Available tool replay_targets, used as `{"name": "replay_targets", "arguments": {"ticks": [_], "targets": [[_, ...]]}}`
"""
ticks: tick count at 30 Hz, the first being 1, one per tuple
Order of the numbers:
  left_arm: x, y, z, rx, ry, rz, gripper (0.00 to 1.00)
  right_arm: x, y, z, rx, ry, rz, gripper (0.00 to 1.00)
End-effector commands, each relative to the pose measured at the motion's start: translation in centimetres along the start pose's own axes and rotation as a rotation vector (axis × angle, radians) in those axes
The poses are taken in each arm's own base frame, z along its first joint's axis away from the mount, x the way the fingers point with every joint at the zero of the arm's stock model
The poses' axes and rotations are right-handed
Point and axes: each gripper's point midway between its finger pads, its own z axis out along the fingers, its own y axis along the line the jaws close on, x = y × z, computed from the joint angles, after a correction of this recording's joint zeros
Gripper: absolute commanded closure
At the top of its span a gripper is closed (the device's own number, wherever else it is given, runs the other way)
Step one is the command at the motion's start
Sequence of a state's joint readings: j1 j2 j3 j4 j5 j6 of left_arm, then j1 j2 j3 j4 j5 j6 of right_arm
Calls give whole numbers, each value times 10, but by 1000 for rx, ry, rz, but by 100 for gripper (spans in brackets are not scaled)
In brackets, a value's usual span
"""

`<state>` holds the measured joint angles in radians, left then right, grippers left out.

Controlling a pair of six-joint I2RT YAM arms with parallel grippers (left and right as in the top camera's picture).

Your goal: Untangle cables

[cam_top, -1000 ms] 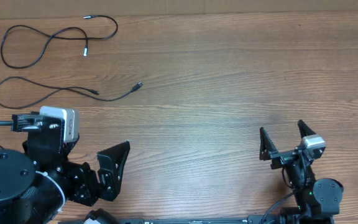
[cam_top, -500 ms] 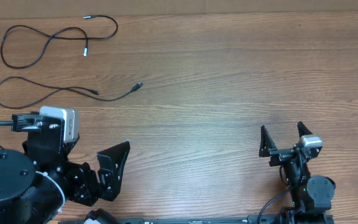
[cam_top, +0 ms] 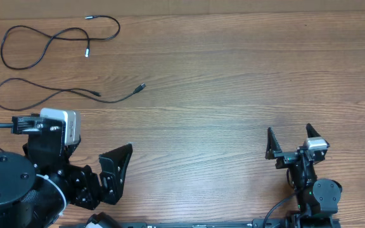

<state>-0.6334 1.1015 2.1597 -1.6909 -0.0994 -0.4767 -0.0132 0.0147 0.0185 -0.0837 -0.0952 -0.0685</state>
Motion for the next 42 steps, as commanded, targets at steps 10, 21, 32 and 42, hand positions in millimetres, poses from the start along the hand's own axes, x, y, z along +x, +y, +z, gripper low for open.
{"name": "replay_targets", "arguments": {"ticks": [10,21,32,42], "targets": [[-1,1,0,-7,-5,-15,1,1,-3,0,19,-6,15,0],[-1,1,0,-7,-5,-15,0,1,-4,0,19,-6,15,0],[-1,1,0,-7,-5,-15,0,1,-4,0,19,-7,15,0],[-3,5,0,-31,-17,19,1,1,-4,0,19,-7,15,0]]}}
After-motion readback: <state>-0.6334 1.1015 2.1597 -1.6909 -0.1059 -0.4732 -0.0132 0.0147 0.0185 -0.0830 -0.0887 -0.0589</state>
